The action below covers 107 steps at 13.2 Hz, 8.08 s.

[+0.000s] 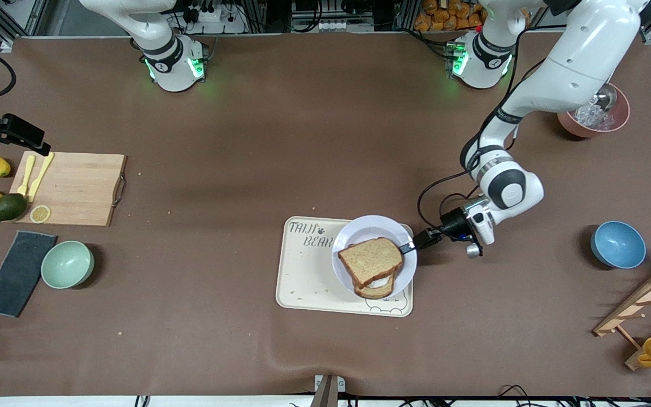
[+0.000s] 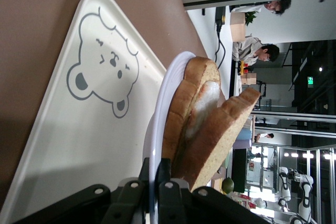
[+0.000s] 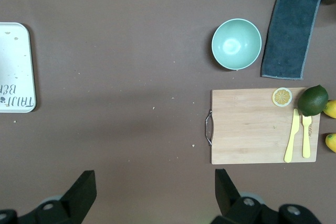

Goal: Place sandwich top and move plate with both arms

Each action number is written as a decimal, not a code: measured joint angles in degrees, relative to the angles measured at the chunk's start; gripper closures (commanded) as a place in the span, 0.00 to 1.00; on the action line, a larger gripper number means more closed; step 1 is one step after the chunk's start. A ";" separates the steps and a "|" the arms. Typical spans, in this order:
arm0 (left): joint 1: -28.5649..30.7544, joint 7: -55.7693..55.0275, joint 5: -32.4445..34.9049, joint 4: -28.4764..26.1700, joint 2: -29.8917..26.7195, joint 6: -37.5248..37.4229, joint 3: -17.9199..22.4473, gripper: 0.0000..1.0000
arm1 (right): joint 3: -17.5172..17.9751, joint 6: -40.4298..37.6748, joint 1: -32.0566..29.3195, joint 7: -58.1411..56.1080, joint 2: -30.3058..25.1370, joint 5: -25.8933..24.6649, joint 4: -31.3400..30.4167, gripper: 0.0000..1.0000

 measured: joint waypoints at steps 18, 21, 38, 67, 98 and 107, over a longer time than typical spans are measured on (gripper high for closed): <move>-1.33 5.43 -1.26 3.93 3.81 2.51 0.11 0.00 | -0.01 -0.07 -0.12 0.00 0.32 0.00 -0.33 0.00; -1.16 5.44 -1.26 3.87 1.94 5.76 0.10 0.00 | -0.04 -0.06 -0.36 0.00 0.32 0.00 -0.35 0.00; 2.35 6.33 33.78 -0.48 -4.54 22.51 5.96 0.00 | -0.04 0.10 -0.47 0.00 0.33 0.01 -0.44 0.00; 1.18 -46.39 99.60 6.56 -30.11 -22.91 15.01 0.00 | -0.03 0.24 -0.48 0.00 0.34 0.06 -0.62 0.00; -5.72 -64.48 106.45 27.37 -39.01 -58.47 16.42 0.00 | -0.05 0.24 -0.70 0.00 0.40 1.41 -0.97 0.00; -6.56 -62.03 107.41 27.36 -39.00 -57.28 16.51 0.00 | -0.05 0.24 -0.73 0.00 0.40 1.91 -0.97 0.00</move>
